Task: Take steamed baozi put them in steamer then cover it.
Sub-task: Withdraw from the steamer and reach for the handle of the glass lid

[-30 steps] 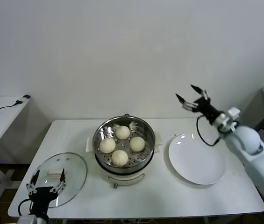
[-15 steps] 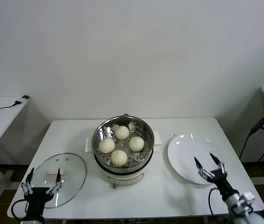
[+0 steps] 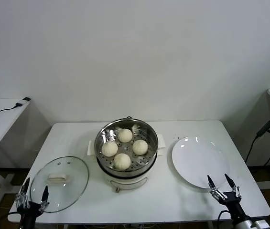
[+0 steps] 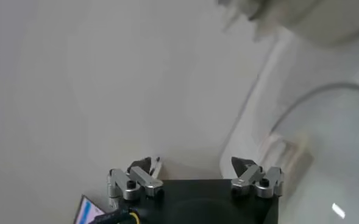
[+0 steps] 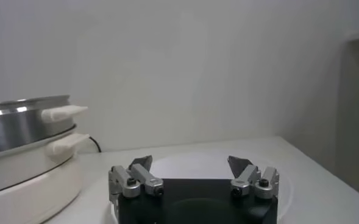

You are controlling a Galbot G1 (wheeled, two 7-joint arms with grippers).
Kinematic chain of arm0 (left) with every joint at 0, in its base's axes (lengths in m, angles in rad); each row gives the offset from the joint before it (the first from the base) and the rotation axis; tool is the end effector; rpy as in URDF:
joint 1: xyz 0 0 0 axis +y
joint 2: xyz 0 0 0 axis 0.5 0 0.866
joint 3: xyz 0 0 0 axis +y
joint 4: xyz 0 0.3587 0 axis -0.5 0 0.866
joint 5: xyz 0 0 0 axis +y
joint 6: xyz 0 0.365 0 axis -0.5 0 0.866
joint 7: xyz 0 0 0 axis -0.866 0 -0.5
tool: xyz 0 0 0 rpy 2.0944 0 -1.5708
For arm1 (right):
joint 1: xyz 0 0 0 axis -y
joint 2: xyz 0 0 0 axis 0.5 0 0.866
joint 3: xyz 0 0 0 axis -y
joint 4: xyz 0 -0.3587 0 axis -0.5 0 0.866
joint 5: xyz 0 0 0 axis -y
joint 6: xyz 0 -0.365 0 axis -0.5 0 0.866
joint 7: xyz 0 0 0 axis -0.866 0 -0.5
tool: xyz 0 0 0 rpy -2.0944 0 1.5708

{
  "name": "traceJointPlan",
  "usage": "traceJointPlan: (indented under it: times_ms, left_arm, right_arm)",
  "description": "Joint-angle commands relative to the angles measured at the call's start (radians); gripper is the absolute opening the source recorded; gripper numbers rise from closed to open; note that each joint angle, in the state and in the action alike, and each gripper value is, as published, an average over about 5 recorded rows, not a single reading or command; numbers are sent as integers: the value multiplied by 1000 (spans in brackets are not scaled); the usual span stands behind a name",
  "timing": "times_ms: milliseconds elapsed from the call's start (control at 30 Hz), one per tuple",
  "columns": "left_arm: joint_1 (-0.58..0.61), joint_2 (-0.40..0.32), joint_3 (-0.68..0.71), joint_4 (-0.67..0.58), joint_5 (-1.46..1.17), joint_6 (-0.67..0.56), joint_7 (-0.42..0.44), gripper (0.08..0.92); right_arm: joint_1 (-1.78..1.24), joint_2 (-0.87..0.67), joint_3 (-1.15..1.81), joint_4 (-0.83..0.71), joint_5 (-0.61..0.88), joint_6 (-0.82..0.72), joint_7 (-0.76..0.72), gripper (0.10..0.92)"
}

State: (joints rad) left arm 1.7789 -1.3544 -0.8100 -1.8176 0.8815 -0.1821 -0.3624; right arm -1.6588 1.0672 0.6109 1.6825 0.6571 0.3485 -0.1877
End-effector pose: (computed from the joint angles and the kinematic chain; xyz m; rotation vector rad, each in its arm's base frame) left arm 0.0911 0.1555 -0.4067 0.2168 -2.4773 -1.7274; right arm 0.1447 -0.1812 -0.4230 0.1642 -3.0212 -0.2077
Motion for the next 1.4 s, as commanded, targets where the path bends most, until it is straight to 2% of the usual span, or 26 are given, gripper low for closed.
traceJointPlan:
  times_ms: [33,567,967,1067,1400]
  left_arm:
    - [-96,43,-6,203,338,-35,-118,823]
    - [-318,31,30,375,446,12,-99,823]
    - [-396,19,50,428,482,81,-80,822]
    - [-392,19,51,440,482,95,-82,790]
    - [-376,11,51,432,480,109,-88,506]
  right_arm:
    - [-42,44,37,22,-3,-13,20,823]
    - [-55,65,64,42,2,-26,40,823]
    - [-75,82,85,45,-2,-19,42,823]
    - [-76,93,84,44,-9,-18,41,823]
    - [-75,110,78,41,-26,-20,38,823]
